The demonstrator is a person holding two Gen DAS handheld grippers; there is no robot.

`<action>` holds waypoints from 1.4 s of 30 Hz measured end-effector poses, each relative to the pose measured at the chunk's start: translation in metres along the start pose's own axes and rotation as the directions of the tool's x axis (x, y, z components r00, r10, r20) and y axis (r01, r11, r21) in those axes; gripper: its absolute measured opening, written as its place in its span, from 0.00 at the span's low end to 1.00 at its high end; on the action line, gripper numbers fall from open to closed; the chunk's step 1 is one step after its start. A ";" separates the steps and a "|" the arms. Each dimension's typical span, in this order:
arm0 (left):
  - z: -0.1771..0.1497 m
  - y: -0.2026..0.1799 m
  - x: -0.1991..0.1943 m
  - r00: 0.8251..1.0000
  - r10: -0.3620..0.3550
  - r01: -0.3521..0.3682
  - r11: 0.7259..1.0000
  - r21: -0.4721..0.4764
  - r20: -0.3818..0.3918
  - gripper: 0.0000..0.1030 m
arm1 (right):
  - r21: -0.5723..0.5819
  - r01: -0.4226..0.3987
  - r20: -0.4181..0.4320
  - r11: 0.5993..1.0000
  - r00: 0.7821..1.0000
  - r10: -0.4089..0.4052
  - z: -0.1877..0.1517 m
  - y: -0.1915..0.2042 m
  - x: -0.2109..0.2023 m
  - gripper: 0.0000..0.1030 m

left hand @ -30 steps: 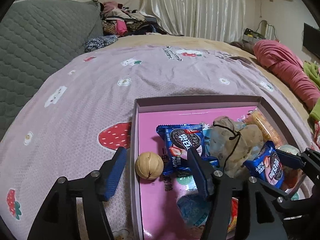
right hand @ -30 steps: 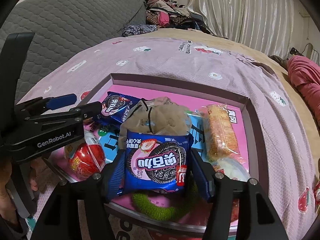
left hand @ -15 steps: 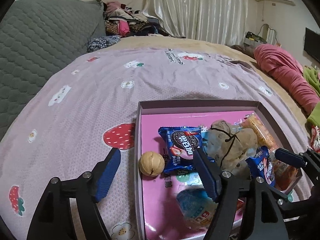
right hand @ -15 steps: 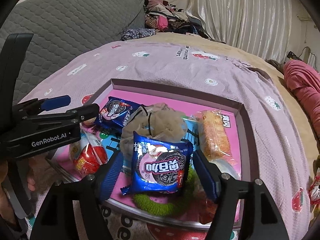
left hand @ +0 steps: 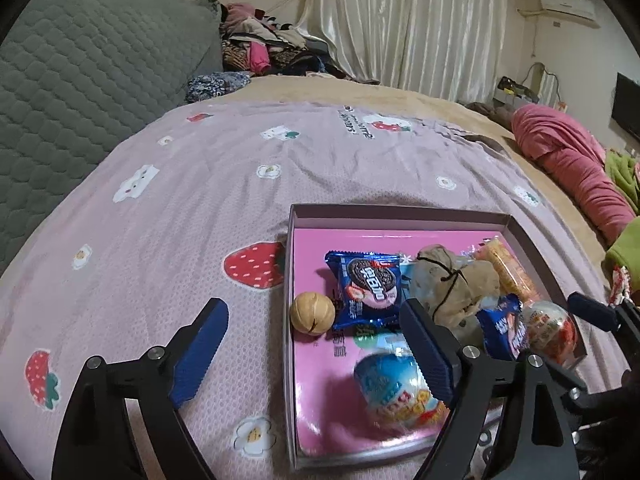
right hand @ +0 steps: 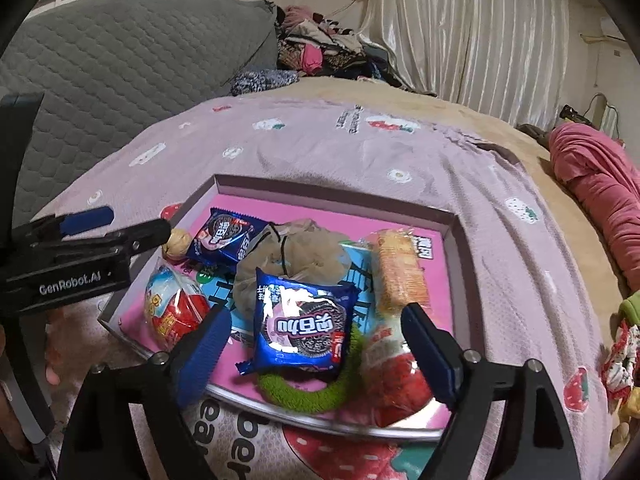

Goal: Organize objects
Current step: 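Withdraw both open tools back from the tray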

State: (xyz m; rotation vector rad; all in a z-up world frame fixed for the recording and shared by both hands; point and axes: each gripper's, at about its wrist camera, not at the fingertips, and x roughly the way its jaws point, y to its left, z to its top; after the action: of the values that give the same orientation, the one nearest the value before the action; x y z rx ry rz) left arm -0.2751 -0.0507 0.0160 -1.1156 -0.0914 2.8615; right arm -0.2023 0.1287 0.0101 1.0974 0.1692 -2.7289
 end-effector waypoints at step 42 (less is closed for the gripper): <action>-0.016 -0.027 -0.240 0.990 0.000 -0.003 1.000 0.022 0.140 1.00 | 0.056 -0.017 0.212 0.998 0.977 0.005 -0.003 0.004 -0.223 0.99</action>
State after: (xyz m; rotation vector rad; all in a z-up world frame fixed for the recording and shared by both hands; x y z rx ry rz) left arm -0.0868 -0.0437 0.1681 -0.9099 -0.0662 2.9322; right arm -0.0423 0.1564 0.1626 0.8100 0.0532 -2.8326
